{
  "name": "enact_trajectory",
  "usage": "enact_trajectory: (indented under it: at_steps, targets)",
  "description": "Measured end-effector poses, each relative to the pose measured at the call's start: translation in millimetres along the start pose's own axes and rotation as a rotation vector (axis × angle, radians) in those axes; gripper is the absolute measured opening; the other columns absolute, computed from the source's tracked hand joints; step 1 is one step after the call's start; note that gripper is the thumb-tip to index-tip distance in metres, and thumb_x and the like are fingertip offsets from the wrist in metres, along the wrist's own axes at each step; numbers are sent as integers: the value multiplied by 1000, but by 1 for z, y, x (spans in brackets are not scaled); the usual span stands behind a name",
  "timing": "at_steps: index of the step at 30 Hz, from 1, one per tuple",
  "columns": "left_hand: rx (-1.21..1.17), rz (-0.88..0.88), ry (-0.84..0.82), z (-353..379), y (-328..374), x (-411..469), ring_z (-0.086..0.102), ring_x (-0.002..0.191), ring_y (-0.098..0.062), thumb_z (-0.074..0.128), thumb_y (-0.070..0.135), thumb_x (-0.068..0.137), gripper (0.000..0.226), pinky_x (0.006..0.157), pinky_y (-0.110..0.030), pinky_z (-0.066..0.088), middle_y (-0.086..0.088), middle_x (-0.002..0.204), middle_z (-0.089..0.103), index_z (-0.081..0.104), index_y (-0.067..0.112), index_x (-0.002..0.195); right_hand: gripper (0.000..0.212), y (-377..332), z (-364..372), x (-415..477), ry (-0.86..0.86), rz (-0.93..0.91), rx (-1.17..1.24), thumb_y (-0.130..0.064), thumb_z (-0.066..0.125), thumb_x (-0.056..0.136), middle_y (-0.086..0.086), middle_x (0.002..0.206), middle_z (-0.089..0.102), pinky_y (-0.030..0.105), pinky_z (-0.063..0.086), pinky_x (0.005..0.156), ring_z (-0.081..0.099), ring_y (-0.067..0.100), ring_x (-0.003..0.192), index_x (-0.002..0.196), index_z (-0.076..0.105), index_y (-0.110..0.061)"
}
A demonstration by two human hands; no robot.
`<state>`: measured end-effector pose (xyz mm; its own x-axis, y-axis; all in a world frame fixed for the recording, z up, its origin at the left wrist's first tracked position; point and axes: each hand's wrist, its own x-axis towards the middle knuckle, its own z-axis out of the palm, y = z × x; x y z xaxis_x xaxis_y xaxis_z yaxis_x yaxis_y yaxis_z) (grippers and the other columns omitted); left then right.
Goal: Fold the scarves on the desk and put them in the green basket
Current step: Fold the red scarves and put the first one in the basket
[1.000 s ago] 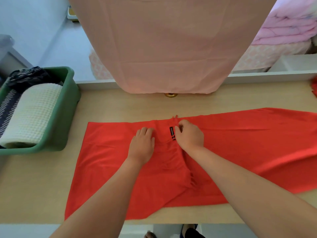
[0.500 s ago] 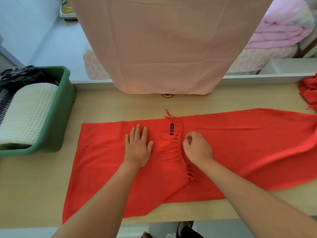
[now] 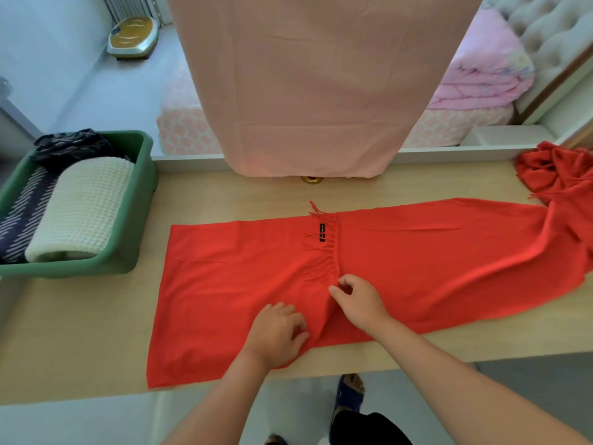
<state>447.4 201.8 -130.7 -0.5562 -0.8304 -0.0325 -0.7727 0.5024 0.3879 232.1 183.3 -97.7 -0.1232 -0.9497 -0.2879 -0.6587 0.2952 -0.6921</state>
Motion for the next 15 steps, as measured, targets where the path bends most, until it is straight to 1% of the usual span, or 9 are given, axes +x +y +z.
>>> enact_trajectory:
  at_steps: [2, 3, 5, 6, 7, 9, 11, 13, 15]
  targets:
    - [-56, -38, 35, -5, -2, -1, 57, 78, -15, 51, 45, 81, 18, 68, -33, 39, 12, 77, 59, 62, 31, 81, 20, -6, 1, -2, 55, -20, 56, -30, 67, 91, -15, 72, 57, 24, 33, 67, 53, 7, 73, 75, 55, -27]
    - [-89, -55, 57, -8, -2, -2, 55, 79, -15, 50, 41, 83, 15, 68, -34, 41, 12, 78, 59, 61, 31, 82, 19, -9, 2, -2, 77, -28, 72, -30, 66, 92, -14, 72, 58, 25, 33, 65, 53, 7, 71, 76, 57, -26]
    - [-138, -81, 113, -12, -5, -1, 53, 83, -16, 51, 36, 86, 11, 72, -38, 45, 12, 86, 58, 59, 30, 88, 13, -14, 4, -2, 118, -9, 102, -30, 63, 95, -6, 80, 65, 29, 36, 69, 60, 16, 78, 86, 61, -21]
    - [-146, -89, 129, -13, -6, 0, 53, 89, -16, 50, 34, 87, 13, 77, -39, 46, 11, 94, 59, 59, 30, 95, 14, -15, 5, -2, 138, 14, 94, -30, 62, 95, 0, 88, 68, 30, 38, 72, 62, 22, 86, 93, 63, -17]
    - [-137, -103, 119, -14, -8, 1, 53, 99, -17, 49, 34, 88, 20, 84, -38, 47, 9, 105, 58, 59, 30, 105, 17, -15, 5, -1, 152, 39, 56, -31, 61, 96, 5, 96, 70, 32, 41, 75, 63, 25, 94, 100, 63, -14]
    - [-79, -136, 6, -15, -10, 2, 45, 122, -17, 50, 36, 90, 41, 97, -37, 44, 7, 131, 51, 51, 30, 131, 27, -11, 1, -2, 140, 146, -107, -34, 59, 97, 11, 109, 70, 35, 47, 84, 64, 30, 106, 114, 61, -13]
    - [20, -171, -145, -15, -11, 3, 31, 137, -19, 51, 41, 93, 55, 105, -38, 37, 4, 149, 35, 37, 32, 145, 34, -4, -7, -6, 86, 270, -339, -36, 55, 97, 14, 117, 67, 38, 49, 89, 62, 33, 113, 121, 54, -12]
    - [120, -177, -210, -17, -8, 6, 25, 140, -21, 51, 45, 93, 57, 109, -40, 31, 2, 153, 28, 35, 33, 147, 39, 3, -14, -13, 68, 314, -500, -38, 53, 96, 14, 119, 65, 39, 49, 89, 62, 33, 114, 124, 46, -12]
    - [167, -173, -202, -18, -1, 12, 27, 137, -23, 50, 48, 92, 56, 109, -41, 29, 0, 151, 29, 37, 32, 144, 48, 12, -17, -19, 94, 228, -609, -39, 55, 94, 11, 125, 57, 41, 46, 93, 56, 31, 118, 133, 40, -17]
